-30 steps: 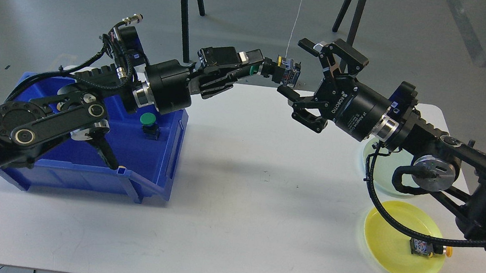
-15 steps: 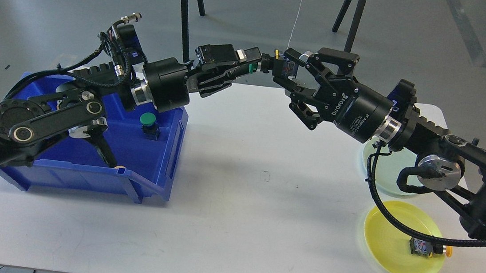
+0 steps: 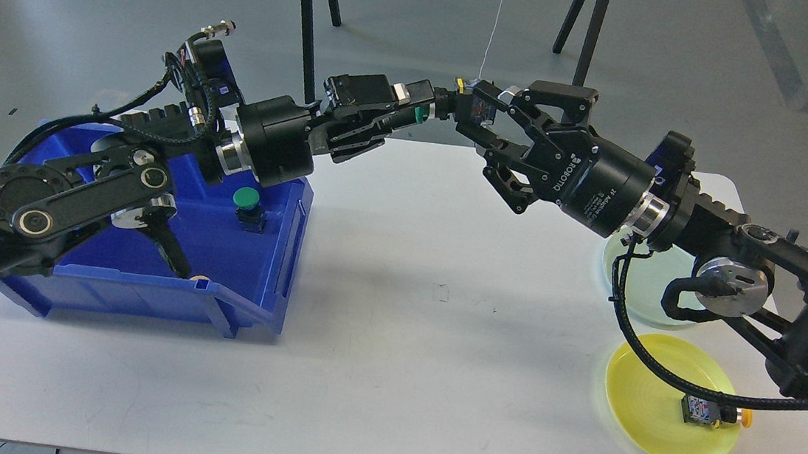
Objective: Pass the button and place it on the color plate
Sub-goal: 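Close the right gripper on the green-topped button held by the left, then open the left gripper and carry the button toward the pale green plate, then lower the button onto the pale green plate and open the right gripper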
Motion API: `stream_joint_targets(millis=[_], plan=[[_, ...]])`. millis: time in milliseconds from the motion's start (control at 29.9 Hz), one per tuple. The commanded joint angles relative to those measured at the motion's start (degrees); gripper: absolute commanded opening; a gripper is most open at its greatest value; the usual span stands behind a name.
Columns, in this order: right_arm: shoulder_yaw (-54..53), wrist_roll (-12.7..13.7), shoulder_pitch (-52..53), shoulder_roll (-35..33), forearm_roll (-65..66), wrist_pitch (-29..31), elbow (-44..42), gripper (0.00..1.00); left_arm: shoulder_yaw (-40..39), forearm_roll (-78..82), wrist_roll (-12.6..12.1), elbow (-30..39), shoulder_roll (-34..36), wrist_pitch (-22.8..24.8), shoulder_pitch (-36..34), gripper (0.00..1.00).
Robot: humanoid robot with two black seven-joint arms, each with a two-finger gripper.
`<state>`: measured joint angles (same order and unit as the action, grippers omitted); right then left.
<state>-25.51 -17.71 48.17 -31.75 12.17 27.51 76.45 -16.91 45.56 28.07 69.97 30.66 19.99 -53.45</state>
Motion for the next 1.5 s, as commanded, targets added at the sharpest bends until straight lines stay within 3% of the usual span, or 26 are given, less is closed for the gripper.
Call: stream_joint_targets(millis=[0,100,501,701,935,1202,1369,1469], plan=[[0.3,0.0,0.0,-0.1,0.2,-0.1,0.0,0.11,0.0,-0.4,-0.1,0.0,-0.3,-0.2,0.0,0.28],[0.5,0.0,-0.1,-0.2,0.3,0.0,0.2,0.07,0.0,-0.6,-0.1,0.0,-0.5,-0.4,0.0,0.57],[-1.1,-0.1,-3.0,-2.3,0.2,-0.4,0.3,0.05,-1.3,-0.9,-0.1,-0.4,-0.5,0.0,0.2,0.64],[-8.4,-0.6,-10.2,-3.6,0.0,-2.1,0.2,0.04,-1.3,-4.2,-0.1,-1.7,-0.5,0.1,0.4,0.67],[-26.4,-0.8,-26.3,-0.4,-7.4,-16.1,-2.3,0.04,-1.3,-4.5,-0.1,-1.9,-0.6,0.1,0.4,0.7],[-28.3,-0.2,-30.5,4.5,-27.8,-36.2,-10.3,0.04,-1.3,-4.6,-0.1,-1.9,-0.6,0.1,0.4,0.72],[-28.3,0.2,-30.7,6.1,-31.4,-39.6,-14.3,0.04,-1.3,-4.6,-0.1,-2.0,-0.7,0.1,0.3,0.72],[-28.4,3.7,-30.4,6.3,-31.4,-41.6,-15.5,0.09,-1.3,-4.6,-0.1,-2.0,-0.7,0.1,0.3,0.73]])
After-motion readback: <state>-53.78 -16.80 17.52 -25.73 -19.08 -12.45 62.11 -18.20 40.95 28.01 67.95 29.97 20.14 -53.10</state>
